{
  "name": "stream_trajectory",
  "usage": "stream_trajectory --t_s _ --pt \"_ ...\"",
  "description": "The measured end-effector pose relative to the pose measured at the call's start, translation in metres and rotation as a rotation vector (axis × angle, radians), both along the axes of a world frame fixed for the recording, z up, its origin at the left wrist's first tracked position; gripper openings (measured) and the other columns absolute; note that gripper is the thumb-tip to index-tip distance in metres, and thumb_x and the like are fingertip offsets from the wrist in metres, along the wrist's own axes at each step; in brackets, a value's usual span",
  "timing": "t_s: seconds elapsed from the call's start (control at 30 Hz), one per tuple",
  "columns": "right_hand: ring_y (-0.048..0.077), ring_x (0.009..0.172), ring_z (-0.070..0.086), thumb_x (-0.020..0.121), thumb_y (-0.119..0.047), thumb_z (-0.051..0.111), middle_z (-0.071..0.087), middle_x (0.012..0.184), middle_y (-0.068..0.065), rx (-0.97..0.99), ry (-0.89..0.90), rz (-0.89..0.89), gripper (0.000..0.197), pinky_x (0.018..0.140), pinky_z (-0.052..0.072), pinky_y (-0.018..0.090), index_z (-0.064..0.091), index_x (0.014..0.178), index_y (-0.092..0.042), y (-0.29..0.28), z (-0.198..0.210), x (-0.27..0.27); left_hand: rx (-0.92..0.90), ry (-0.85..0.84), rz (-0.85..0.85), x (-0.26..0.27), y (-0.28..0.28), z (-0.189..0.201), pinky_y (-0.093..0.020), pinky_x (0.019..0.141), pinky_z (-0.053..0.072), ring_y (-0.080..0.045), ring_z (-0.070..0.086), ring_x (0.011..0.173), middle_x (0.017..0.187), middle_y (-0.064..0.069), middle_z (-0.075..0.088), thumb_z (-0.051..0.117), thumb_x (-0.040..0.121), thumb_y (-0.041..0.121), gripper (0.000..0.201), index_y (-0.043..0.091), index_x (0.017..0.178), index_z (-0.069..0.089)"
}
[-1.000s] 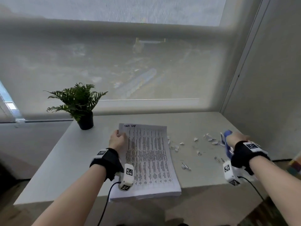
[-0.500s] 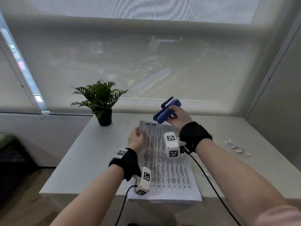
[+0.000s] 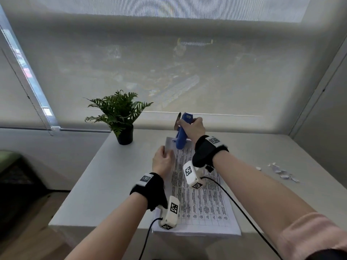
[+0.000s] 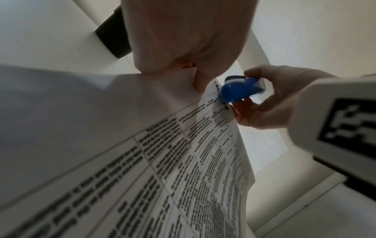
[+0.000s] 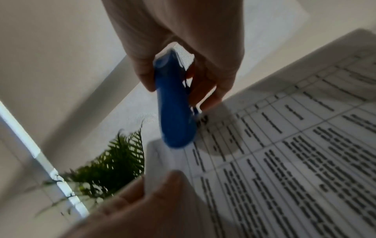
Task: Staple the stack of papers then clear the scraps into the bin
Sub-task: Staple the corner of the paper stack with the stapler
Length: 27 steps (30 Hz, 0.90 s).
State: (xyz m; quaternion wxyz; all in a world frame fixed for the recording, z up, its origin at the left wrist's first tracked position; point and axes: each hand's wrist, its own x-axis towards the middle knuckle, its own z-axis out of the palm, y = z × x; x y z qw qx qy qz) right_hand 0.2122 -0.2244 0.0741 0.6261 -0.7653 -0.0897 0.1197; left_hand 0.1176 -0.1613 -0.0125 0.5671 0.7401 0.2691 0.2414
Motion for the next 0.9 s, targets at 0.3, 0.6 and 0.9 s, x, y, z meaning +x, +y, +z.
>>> stream_trajectory --t_s 0.3,0.6,0.9 --pt "0.027 0.085 0.060 0.074 -0.065 0.061 0.062 0.088 0.010 -0.102 -0.088 0.022 0.051 0.083 0.046 0.034 0.053 0.069 -0.015 0.019 0.005 -0.001 -0.145 -0.141 -0.017 0.004 -0.001 0.002 -0.020 0.059 0.048 -0.008 0.057 0.063 0.079 0.001 0.063 0.056 0.092 0.023 0.030 0.018 0.117 0.040" --pt "0.032 0.098 0.062 0.080 -0.059 0.058 0.063 0.090 0.014 -0.115 -0.213 -0.034 0.051 0.087 0.045 0.037 0.055 0.079 -0.009 0.038 0.008 -0.007 -0.216 -0.187 -0.080 0.006 0.004 -0.001 -0.026 0.066 0.048 -0.011 0.059 0.068 0.084 -0.004 0.065 0.056 0.093 0.022 0.036 0.010 0.125 0.045" --pt "0.026 0.079 0.053 0.078 -0.056 0.063 0.057 0.074 0.008 -0.090 -0.237 -0.017 0.047 0.075 0.039 0.032 0.043 0.055 -0.020 0.038 0.007 -0.007 -0.213 -0.183 -0.213 0.002 0.009 0.005 -0.014 0.063 0.049 0.006 0.060 0.063 0.091 -0.006 0.062 0.060 0.088 0.019 0.012 0.022 0.097 0.051"
